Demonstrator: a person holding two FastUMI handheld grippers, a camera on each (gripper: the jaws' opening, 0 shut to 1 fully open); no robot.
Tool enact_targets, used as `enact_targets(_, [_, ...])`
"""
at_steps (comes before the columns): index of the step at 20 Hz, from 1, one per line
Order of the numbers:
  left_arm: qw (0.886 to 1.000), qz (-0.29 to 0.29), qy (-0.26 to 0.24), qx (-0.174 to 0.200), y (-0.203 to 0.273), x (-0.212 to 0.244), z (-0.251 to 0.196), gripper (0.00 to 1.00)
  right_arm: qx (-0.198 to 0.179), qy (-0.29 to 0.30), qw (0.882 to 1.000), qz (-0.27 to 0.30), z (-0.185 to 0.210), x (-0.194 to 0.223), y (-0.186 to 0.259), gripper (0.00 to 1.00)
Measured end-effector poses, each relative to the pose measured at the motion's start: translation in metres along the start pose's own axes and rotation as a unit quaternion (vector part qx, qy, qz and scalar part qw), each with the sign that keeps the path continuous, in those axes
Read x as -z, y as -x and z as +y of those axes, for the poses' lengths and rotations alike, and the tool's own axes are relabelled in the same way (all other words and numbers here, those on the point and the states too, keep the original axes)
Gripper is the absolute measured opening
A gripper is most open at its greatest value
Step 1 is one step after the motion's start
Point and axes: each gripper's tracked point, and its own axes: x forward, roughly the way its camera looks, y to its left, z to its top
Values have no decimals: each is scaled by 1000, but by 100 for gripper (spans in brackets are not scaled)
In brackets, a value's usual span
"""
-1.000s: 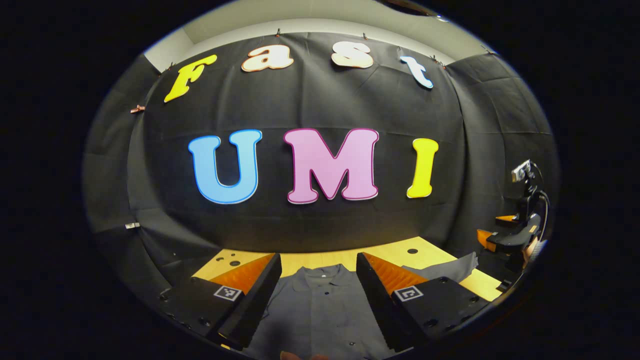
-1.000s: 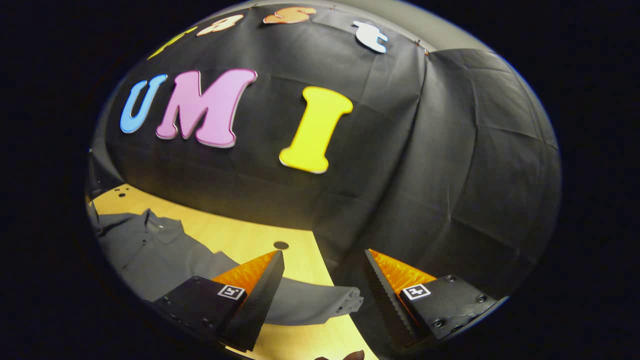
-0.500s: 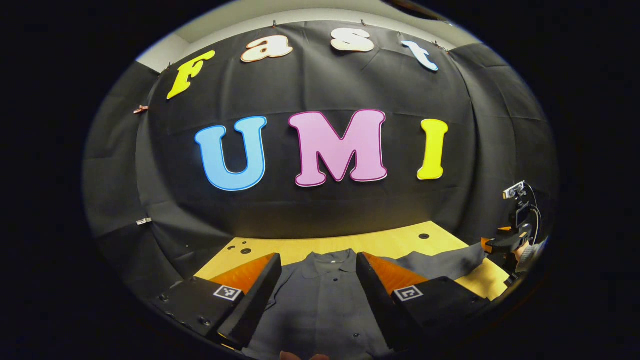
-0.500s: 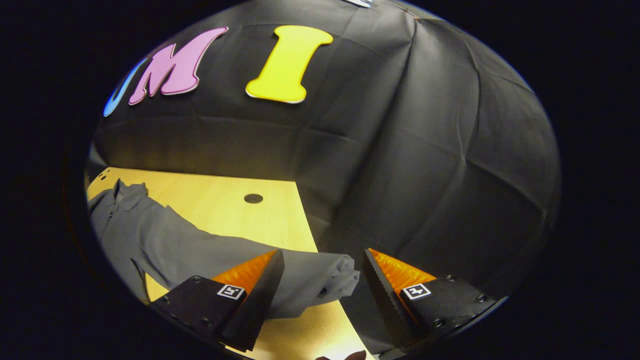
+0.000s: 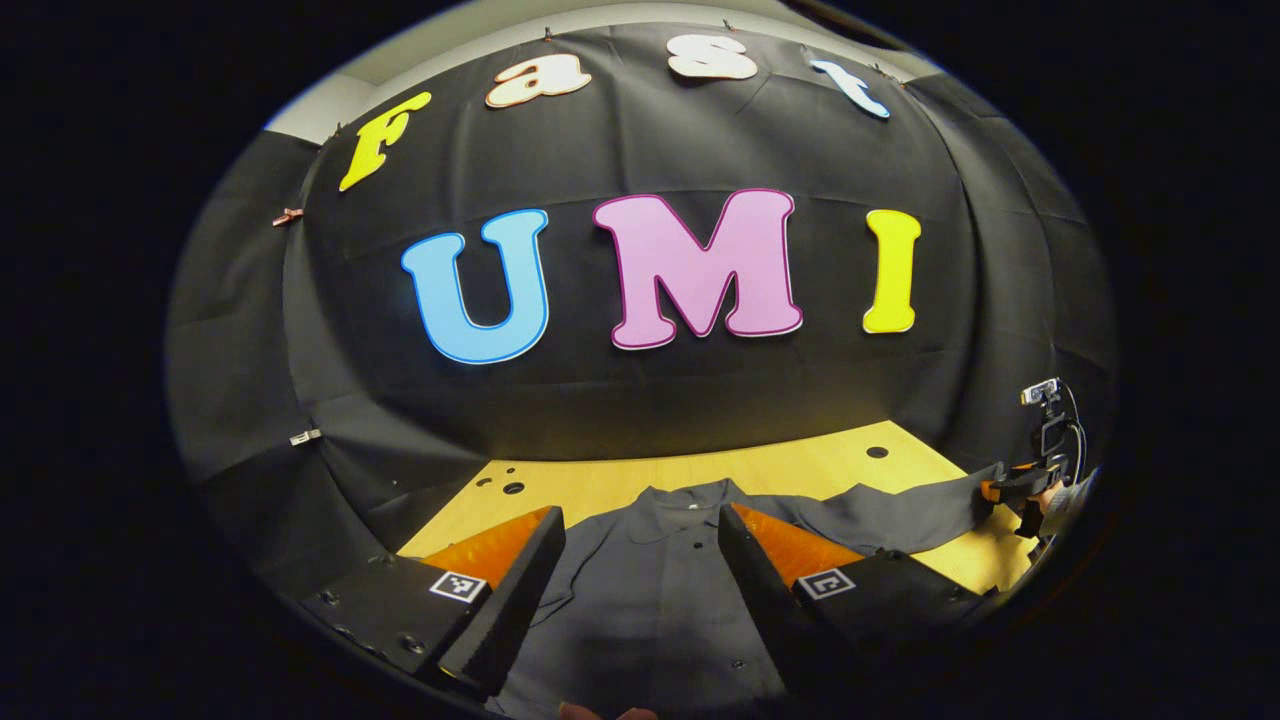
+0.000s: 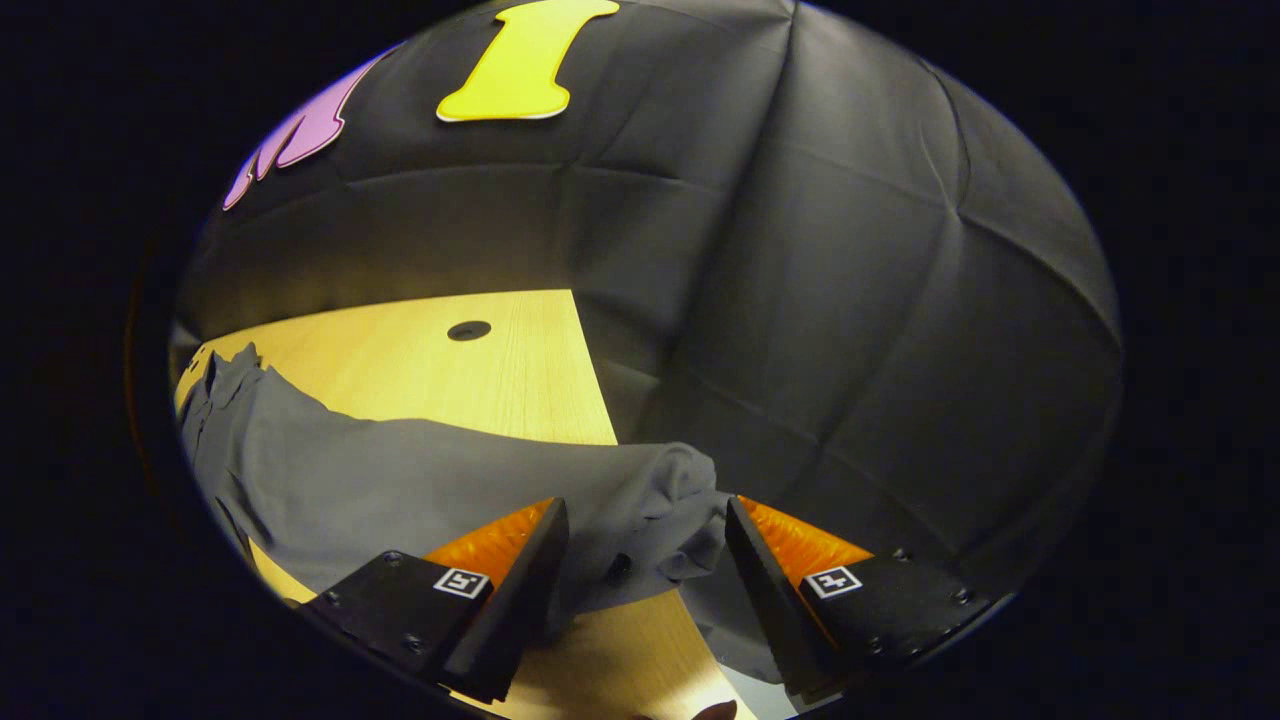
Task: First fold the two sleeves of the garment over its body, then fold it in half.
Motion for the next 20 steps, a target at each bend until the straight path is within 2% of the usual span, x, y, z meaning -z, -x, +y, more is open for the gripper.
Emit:
enact_targets(4, [1000,11,-1,-9,-2,5,7,97,-14,-10,1000,13,5,9,-5,96])
enact_targets(5, [1000,12,-5,-10,-2,7,9,97,-21,-15,1000,12,9,10,-6,94])
enact_targets(7, [1000,13,-10,-11,-2,7,13,97,-40,-34,998,20,19,10,-5,81])
enact_targets(8, [1000,13,-9,-12,-2,6,15,97,-57,-45,997,20,27,11,-6,72])
enact_targets(9, [1000,13,-7,-13,-1,9,17,97,-72,-48,996,20,36,10,-6,53])
enact_targets(11, [1000,14,-3,-13,-2,10,21,97,-61,-17,998,18,37,6,-5,16])
enact_targets(12, [1000,13,-3,-13,-2,10,24,97,-58,-5,998,14,38,5,-2,9])
enact_targets(20, [1000,-19,-5,12,1,5,61,97,-52,10,995,-84,57,-73,91,9])
